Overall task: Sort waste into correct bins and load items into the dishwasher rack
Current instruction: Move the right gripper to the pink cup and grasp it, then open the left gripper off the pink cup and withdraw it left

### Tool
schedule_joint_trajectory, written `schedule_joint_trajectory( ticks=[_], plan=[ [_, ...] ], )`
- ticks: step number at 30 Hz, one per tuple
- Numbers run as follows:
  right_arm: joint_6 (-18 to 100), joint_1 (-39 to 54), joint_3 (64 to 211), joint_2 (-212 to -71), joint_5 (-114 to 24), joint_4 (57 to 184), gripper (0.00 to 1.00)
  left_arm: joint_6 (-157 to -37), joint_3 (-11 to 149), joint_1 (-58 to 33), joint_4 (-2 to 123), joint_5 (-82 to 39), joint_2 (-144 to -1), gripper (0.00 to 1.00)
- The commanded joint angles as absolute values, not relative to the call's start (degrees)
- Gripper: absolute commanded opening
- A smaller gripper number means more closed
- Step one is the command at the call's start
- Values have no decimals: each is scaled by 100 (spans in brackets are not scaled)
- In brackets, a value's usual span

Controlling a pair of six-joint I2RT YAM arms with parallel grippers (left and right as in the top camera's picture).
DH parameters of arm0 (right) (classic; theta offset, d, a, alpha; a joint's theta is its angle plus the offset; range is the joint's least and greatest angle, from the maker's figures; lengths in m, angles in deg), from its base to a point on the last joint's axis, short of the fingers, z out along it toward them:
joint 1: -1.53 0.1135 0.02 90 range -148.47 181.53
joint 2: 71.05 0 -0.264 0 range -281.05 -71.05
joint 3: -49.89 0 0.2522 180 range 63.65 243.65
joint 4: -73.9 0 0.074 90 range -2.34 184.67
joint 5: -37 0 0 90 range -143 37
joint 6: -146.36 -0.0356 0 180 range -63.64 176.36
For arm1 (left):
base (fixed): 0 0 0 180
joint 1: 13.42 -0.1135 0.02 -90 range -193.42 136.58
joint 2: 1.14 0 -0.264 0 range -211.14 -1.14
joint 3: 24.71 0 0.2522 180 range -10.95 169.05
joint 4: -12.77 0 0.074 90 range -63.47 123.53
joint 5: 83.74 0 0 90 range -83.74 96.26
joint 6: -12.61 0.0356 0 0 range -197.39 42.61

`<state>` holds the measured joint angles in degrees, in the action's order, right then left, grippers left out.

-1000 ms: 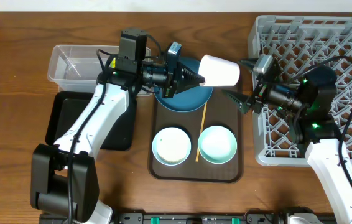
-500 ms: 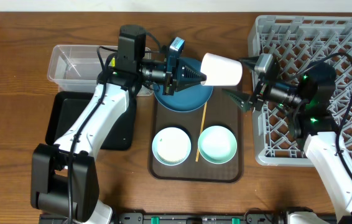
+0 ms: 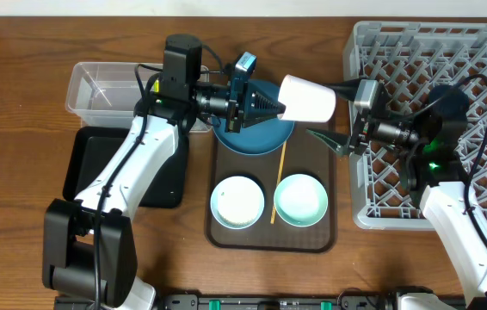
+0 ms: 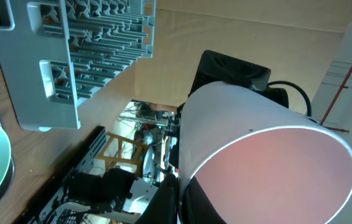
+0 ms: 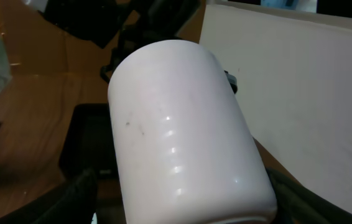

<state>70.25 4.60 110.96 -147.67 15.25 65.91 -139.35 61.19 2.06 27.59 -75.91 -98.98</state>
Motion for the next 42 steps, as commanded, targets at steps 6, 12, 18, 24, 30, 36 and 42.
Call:
schedule_joint_trajectory(
  ticks=[6, 12, 18, 24, 30, 36, 42],
  plan=[
    [7010, 342, 11174, -14822, 1734, 6595, 73, -13985, 6176, 215, 2731, -7668, -9962, 6],
    [7007, 342, 11174, -14822, 1732, 6580, 67, -13961, 6176, 215, 2731, -7641, -9962, 7],
    [7007, 346, 11174, -14822, 1695, 6811, 58, -13616, 6176, 215, 2731, -7357, -9962, 8],
    [6854, 340, 11174, -14822, 1382, 7690, 56, -12551, 6167, 215, 2792, -6767, -9962, 12],
    [6183, 336, 11174, -14822, 1179, 8341, 44, -11216, 6165, 209, 3758, -5596, -9962, 11],
    [5880, 331, 11174, -14822, 430, 8923, 30, -10219, 6165, 202, 5395, -3626, -9962, 11],
    [5713, 331, 11174, -14820, 67, 9194, 13, -9795, 6167, 3, 6125, -3331, -9894, 7]
  ],
)
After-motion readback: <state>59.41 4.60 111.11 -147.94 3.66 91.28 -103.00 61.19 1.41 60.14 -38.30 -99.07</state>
